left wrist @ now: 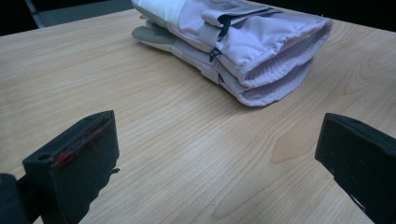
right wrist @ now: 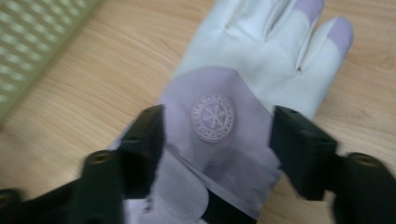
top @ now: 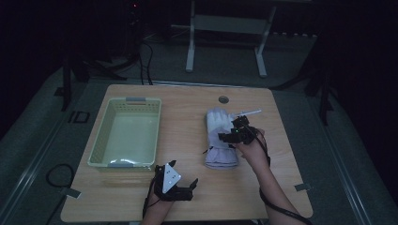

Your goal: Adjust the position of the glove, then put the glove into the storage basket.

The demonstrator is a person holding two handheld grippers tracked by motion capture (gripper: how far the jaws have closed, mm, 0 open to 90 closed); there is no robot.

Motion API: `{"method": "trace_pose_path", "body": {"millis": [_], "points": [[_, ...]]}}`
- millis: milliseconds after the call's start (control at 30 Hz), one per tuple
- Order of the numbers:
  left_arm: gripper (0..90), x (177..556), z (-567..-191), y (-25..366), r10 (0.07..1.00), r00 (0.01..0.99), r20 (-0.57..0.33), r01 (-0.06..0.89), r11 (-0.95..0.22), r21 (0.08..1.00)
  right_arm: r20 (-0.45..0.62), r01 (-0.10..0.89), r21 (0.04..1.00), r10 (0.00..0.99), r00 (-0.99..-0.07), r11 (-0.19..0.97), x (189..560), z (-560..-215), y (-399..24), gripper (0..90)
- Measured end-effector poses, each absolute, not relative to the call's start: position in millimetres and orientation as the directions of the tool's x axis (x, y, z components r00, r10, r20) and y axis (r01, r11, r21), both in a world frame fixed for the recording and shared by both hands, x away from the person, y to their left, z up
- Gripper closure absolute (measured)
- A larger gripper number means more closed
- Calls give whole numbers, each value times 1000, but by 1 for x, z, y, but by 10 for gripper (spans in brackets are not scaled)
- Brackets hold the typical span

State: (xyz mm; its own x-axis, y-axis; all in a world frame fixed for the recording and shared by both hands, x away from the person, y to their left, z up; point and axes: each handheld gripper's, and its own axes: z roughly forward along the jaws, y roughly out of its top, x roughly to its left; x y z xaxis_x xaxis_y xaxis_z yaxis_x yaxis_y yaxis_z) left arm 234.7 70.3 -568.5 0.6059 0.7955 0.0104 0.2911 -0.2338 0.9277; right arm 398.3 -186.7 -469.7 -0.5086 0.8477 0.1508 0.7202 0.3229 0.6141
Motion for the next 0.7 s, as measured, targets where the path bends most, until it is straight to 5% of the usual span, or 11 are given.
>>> {"method": "trace_pose_path", "body": {"millis": [167,367,567,700], "points": [[0,235,-568,70,794,608,4,289,-226,930,176,683,657,816,-550,319,391,-463,-201,141],[0,239,-568,69,819,574,-29,320,-192,928,108,636,682,811,-576,361,381,-466,-214,147],[0,245,-565,68,753,653,-86,354,-202,913,-22,531,716,774,-632,454,370,-469,-226,147],[0,245,-554,62,732,680,-48,319,-236,918,-87,469,728,746,-660,499,360,-472,-237,144]]}}
